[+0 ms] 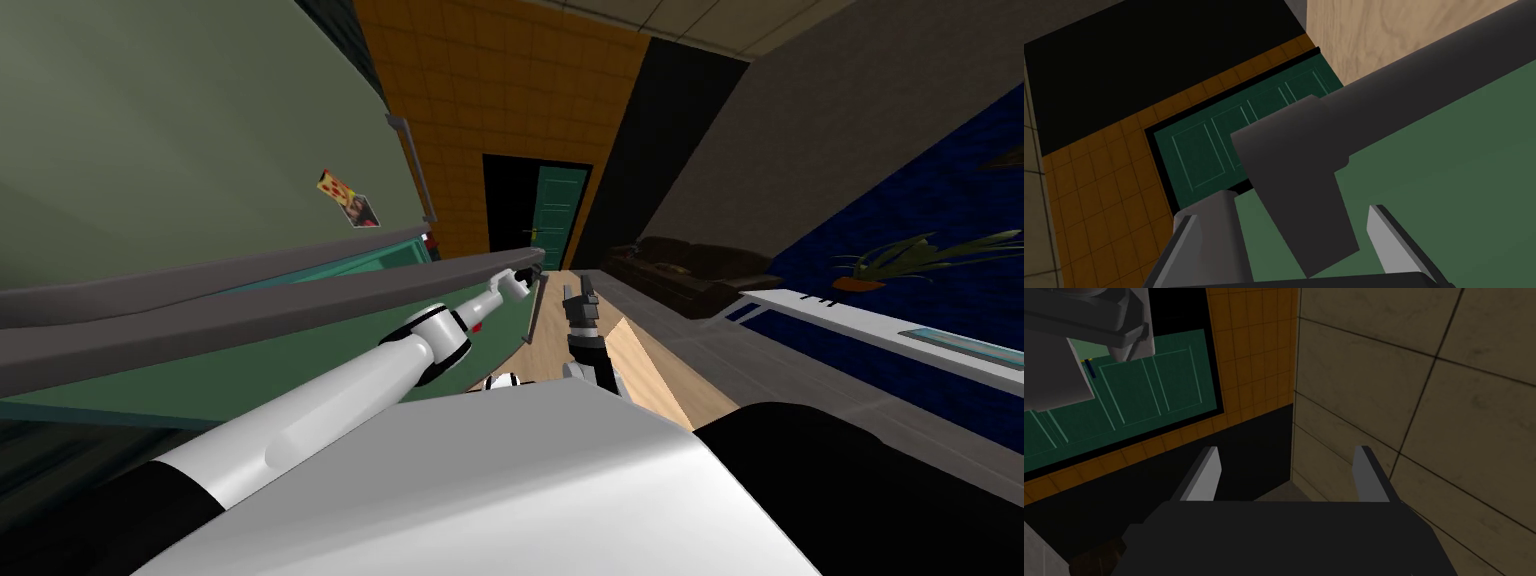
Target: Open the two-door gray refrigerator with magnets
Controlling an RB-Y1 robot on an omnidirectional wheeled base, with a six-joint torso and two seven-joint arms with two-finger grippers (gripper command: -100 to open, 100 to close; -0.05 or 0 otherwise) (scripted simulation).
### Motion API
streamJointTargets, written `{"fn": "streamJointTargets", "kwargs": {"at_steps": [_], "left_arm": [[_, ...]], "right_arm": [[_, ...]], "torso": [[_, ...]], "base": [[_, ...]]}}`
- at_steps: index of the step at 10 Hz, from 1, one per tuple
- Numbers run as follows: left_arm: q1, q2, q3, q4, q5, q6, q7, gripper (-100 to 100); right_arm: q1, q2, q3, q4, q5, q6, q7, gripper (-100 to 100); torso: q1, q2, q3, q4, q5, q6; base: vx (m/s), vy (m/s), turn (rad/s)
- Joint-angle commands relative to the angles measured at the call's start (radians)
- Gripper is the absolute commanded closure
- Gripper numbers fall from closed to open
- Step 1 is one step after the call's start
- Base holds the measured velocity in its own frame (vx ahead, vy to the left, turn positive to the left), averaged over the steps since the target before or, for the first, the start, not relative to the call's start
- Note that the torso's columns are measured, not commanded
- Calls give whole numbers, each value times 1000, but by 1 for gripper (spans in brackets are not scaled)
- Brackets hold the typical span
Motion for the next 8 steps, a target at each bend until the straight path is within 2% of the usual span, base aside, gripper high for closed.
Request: {"fn": "streamJointTargets", "kwargs": {"at_steps": [1,2,5,6,7,8], "left_arm": [[-39,7,-8,-19,22,40,18,-100],[-64,9,-14,-30,37,63,29,-100],[-90,11,-20,-41,51,86,39,-100],[-78,9,-21,-25,49,80,35,-100],[-77,9,-22,-26,50,85,37,0],[-74,9,-23,-24,50,87,37,0]], "right_arm": [[0,0,0,0,0,0,0,0],[1,0,0,0,0,0,0,0],[0,0,0,0,0,0,0,0],[0,0,0,0,0,0,0,0],[0,0,0,0,0,0,0,0],[0,0,0,0,0,0,0,0]], "torso": [[4,-4,-3,2,3,-3],[5,1,0,3,3,0],[0,20,12,8,1,4],[1,21,13,10,2,4],[2,20,13,9,2,2],[3,18,11,8,2,1]], "base": [[64,14,58],[63,21,69],[28,19,19],[7,5,1],[0,0,0],[0,0,0]]}}
